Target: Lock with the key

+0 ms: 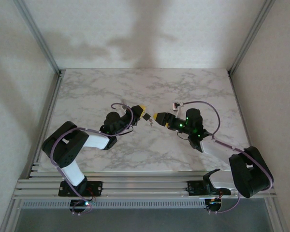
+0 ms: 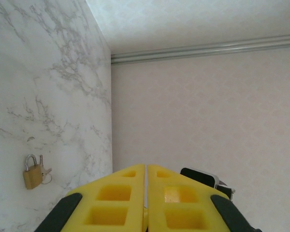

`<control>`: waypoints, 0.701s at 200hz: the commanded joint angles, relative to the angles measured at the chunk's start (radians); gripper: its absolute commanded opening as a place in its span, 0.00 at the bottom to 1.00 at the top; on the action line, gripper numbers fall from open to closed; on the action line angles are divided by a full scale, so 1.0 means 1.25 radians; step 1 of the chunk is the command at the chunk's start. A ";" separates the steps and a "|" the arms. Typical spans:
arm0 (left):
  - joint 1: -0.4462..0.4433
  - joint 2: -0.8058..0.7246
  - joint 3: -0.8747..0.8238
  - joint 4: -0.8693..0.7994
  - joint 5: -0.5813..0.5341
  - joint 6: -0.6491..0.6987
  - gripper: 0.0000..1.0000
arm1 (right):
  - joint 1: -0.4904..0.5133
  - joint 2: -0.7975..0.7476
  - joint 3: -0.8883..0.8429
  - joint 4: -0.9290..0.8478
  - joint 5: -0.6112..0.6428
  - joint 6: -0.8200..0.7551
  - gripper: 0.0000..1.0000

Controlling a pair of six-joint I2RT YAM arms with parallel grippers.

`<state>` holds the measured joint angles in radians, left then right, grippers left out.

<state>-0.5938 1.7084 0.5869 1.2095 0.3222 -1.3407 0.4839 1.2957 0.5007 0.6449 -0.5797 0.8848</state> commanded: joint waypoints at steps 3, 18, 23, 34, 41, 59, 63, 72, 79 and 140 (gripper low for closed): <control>0.007 0.008 -0.001 0.061 0.008 -0.016 0.00 | -0.005 0.020 -0.002 0.056 -0.037 0.018 0.72; 0.007 0.009 -0.004 0.065 0.010 -0.021 0.00 | -0.005 0.028 0.000 0.063 -0.046 0.023 0.68; 0.007 0.009 -0.005 0.068 0.010 -0.021 0.00 | -0.005 0.032 0.001 0.066 -0.047 0.025 0.66; 0.007 0.012 -0.009 0.075 0.013 -0.025 0.00 | -0.004 0.038 0.002 0.070 -0.051 0.027 0.64; 0.007 0.014 -0.011 0.081 0.014 -0.030 0.00 | -0.004 0.042 0.002 0.076 -0.055 0.031 0.64; 0.007 0.018 -0.017 0.091 0.015 -0.034 0.00 | -0.005 0.054 0.005 0.089 -0.064 0.039 0.60; 0.007 0.019 -0.017 0.092 0.015 -0.034 0.00 | -0.005 0.056 0.006 0.090 -0.065 0.041 0.60; 0.007 0.021 -0.016 0.095 0.017 -0.035 0.00 | -0.005 0.062 0.007 0.095 -0.070 0.044 0.59; 0.008 0.022 -0.018 0.098 0.017 -0.037 0.00 | -0.005 0.066 0.007 0.101 -0.072 0.047 0.57; 0.006 0.024 -0.020 0.105 0.022 -0.040 0.00 | -0.004 0.093 0.009 0.134 -0.090 0.063 0.45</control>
<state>-0.5938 1.7348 0.5728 1.2621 0.3233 -1.3773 0.4839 1.3922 0.5011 0.7597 -0.6601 0.9539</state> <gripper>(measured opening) 0.061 0.464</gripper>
